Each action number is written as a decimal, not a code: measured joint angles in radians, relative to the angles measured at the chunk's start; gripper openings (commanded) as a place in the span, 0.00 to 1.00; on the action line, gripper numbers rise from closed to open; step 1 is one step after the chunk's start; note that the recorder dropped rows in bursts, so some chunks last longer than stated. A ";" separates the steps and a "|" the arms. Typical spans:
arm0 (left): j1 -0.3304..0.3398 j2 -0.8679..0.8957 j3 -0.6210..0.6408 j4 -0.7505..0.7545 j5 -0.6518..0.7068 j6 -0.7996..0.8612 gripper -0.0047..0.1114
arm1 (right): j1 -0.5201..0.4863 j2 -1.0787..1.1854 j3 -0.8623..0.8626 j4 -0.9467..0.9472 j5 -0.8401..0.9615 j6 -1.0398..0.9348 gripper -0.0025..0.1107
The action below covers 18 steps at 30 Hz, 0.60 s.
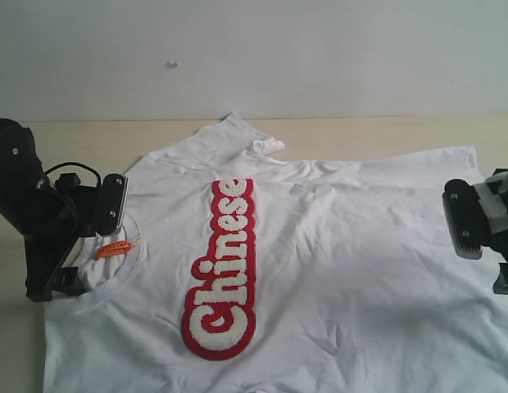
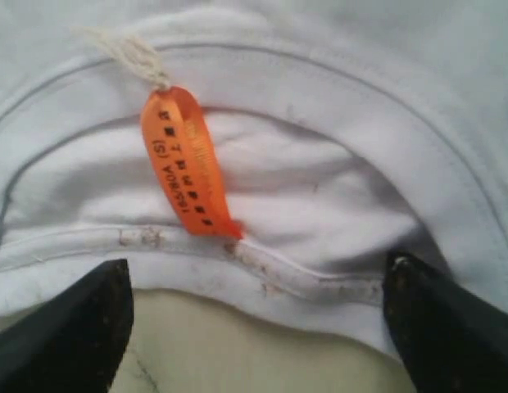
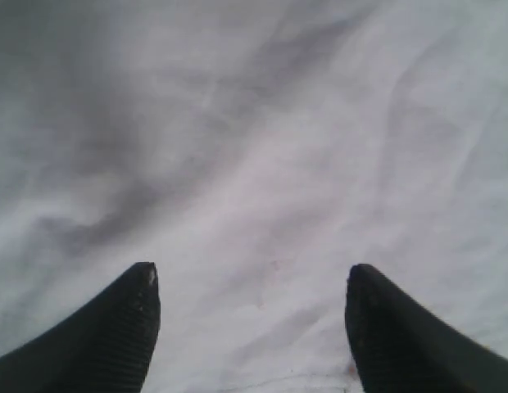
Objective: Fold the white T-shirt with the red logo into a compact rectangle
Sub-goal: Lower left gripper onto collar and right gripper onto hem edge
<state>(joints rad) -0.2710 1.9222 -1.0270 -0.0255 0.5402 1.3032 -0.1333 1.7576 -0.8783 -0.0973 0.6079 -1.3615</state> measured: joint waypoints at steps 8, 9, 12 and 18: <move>0.000 0.005 -0.007 -0.001 0.013 0.002 0.73 | -0.032 0.044 -0.221 -0.088 0.112 0.119 0.55; 0.000 0.005 -0.007 -0.001 0.013 0.002 0.73 | -0.056 0.048 -0.231 -0.119 0.130 0.137 0.55; 0.000 0.010 -0.009 -0.001 0.015 0.002 0.73 | -0.113 0.066 -0.240 -0.084 0.125 0.093 0.55; 0.000 0.010 -0.009 -0.001 0.017 0.002 0.73 | -0.137 0.157 -0.240 0.037 0.071 -0.090 0.55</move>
<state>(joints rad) -0.2710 1.9325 -1.0361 -0.0262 0.5569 1.3052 -0.2699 1.9150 -1.1184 -0.0600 0.6791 -1.4511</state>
